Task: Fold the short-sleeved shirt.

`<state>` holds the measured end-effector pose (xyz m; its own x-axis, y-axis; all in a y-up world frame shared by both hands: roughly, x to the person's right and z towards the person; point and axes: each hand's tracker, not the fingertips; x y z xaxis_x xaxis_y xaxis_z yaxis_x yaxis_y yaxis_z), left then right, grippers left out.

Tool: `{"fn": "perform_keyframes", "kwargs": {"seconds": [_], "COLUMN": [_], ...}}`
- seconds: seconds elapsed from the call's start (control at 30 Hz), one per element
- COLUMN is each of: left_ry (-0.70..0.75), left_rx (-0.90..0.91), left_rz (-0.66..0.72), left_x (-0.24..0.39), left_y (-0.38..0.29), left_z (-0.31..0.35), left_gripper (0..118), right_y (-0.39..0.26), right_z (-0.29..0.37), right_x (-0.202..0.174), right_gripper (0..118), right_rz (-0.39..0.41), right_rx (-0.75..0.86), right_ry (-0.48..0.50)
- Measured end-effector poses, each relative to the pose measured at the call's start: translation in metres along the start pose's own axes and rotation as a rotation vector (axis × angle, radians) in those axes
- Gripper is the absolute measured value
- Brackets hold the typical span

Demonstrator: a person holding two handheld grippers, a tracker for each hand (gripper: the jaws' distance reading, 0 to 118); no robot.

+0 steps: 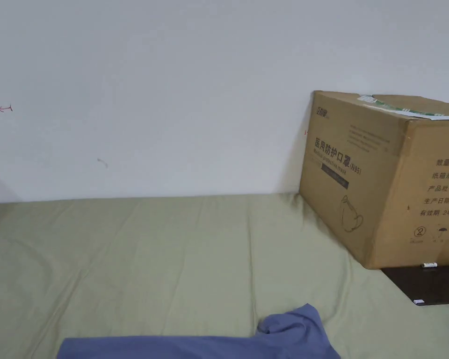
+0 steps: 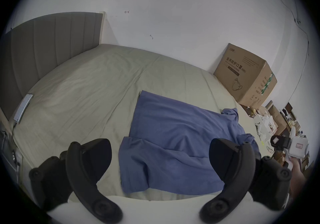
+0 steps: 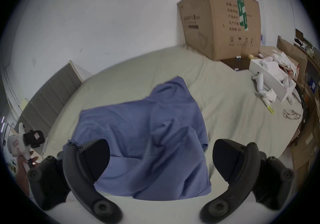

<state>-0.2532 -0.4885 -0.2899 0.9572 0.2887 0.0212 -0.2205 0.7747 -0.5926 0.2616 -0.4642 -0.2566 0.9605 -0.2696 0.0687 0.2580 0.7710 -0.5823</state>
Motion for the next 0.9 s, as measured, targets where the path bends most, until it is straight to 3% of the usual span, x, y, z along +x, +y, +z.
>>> {"fn": "perform_keyframes", "kwargs": {"seconds": [0.1, 0.17, 0.2, 0.23, 0.27, 0.3, 0.33, 0.43, 0.57, 0.63, 0.73, 0.77, 0.8, 0.87, 0.9], "left_ry": [-0.006, -0.065, -0.080, -0.101, -0.103, -0.043, -0.064, -0.106, -0.147, -0.166, -0.150, -0.127, -0.105, -0.046, -0.023], "left_rx": [0.048, 0.101, 0.150, 0.195, 0.219, 0.225, 0.250, 0.250, 0.176, 0.016, -0.267, -0.304, -0.323, -0.365, -0.391], "left_rz": [-0.061, -0.063, -0.051, -0.046, -0.052, -0.082, -0.092, -0.115, -0.066, -0.085, -0.180, -0.188, -0.173, -0.136, -0.131], "left_x": [0.013, 0.019, 0.022, 0.030, 0.034, 0.037, 0.040, 0.042, 0.022, 0.011, -0.010, -0.012, -0.020, -0.036, -0.043], "left_y": [0.005, 0.005, 0.005, 0.009, 0.009, 0.008, 0.010, 0.034, 0.110, 0.151, 0.176, 0.181, 0.177, 0.169, 0.165], "left_z": [0.026, 0.046, 0.055, 0.069, 0.075, 0.079, 0.083, 0.083, 0.032, -0.022, -0.119, -0.150, -0.174, -0.223, -0.244], "left_gripper": [112, 97, 97, 70, 16, 0, 0, 0, 0, 0, 1, 10, 34, 118, 115], "right_y": [0.005, 0.009, 0.011, 0.013, 0.014, 0.018, 0.021, 0.032, 0.039, 0.041, 0.041, 0.041, 0.040, 0.040, 0.040], "right_z": [0.038, 0.062, 0.071, 0.079, 0.081, 0.080, 0.082, 0.075, 0.052, 0.036, 0.013, 0.005, -0.001, -0.016, -0.022], "right_x": [-0.013, -0.032, -0.039, -0.045, -0.051, -0.056, -0.058, -0.061, -0.067, -0.070, -0.072, -0.071, -0.070, -0.066, -0.065], "right_gripper": [116, 112, 112, 99, 53, 5, 0, 0, 0, 0, 0, 0, 0, 0, 0], "right_rz": [0.005, 0.051, 0.067, 0.079, 0.086, 0.080, 0.060, 0.015, 0.073, 0.126, 0.120, 0.109, 0.099, 0.089, 0.091], "right_rx": [0.119, 0.226, 0.270, 0.312, 0.337, 0.323, 0.339, 0.320, 0.284, 0.249, 0.200, 0.181, 0.160, 0.131, 0.122], "right_ry": [0.112, 0.154, 0.162, 0.162, 0.149, 0.140, 0.131, 0.197, 0.173, 0.160, 0.176, 0.186, 0.193, 0.203, 0.195]}}
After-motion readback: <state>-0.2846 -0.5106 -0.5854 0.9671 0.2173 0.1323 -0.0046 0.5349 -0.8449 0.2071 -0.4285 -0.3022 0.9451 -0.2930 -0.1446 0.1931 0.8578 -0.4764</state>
